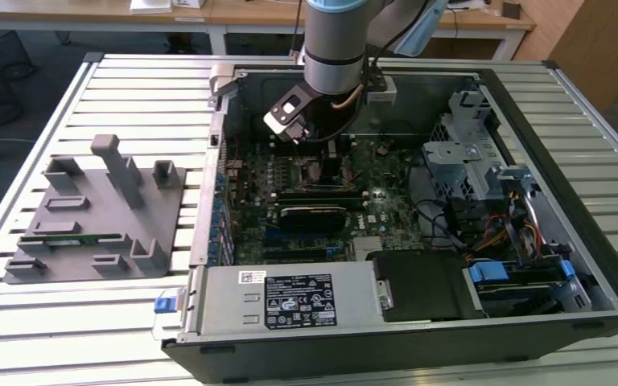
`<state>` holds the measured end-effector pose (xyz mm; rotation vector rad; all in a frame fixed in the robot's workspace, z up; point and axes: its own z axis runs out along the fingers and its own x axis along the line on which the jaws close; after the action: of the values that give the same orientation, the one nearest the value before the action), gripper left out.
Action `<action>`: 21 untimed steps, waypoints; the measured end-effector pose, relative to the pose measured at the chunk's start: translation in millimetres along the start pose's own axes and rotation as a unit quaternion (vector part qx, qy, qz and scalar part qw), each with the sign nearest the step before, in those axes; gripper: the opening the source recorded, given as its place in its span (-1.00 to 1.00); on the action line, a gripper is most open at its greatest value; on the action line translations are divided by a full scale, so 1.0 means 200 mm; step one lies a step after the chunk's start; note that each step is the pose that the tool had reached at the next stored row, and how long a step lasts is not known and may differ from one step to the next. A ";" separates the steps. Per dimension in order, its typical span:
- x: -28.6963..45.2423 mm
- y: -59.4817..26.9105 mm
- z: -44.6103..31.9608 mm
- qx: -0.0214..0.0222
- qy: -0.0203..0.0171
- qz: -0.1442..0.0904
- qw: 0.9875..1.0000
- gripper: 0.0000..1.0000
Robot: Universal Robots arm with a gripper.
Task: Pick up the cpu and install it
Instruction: 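Place the cpu into insertion slot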
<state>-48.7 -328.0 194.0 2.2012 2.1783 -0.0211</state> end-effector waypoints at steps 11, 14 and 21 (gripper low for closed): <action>0.000 0.001 0.001 0.000 0.000 0.000 1.000 0.20; 0.000 0.001 -0.001 0.000 0.000 0.000 1.000 0.20; -0.001 0.001 -0.033 0.000 0.000 0.000 1.000 0.20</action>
<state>-48.5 -328.0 200.7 2.2011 2.1782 -0.0209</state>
